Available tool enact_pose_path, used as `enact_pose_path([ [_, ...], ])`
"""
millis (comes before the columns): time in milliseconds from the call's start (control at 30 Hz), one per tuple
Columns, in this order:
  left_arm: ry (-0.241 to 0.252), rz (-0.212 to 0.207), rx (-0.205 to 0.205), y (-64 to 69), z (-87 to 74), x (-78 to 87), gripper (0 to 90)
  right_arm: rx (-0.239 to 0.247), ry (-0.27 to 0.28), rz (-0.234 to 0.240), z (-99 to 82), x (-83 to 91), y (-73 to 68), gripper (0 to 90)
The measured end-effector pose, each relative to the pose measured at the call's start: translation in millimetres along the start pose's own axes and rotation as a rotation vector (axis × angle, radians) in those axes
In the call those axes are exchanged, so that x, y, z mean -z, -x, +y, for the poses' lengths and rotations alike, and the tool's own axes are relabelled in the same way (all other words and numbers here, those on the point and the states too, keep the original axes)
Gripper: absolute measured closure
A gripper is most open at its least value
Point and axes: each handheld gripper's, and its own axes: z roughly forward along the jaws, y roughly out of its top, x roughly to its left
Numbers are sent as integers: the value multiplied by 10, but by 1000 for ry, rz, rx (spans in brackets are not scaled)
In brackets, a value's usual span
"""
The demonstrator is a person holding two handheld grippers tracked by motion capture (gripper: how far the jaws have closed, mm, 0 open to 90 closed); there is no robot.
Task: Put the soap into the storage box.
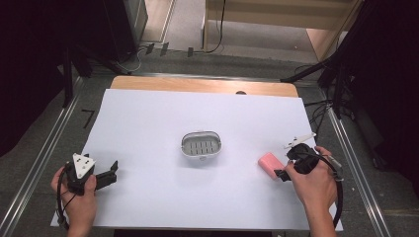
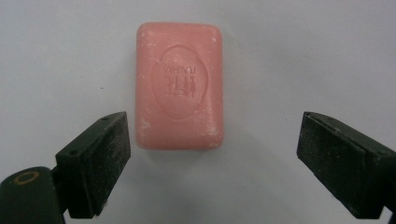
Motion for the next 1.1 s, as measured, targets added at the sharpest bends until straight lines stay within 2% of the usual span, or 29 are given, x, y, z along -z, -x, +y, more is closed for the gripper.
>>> enact_pose_path([
  [367,0,-1,4,-2,0,-3,80,14,-32,45,129,-99,-32,134],
  [800,1,-1,4,-3,0,0,80,-28,-96,66,285,-286,-84,147],
  [1100,2,-1,5,-5,-1,0,80,-82,-132,69,333,-375,-88,179],
])
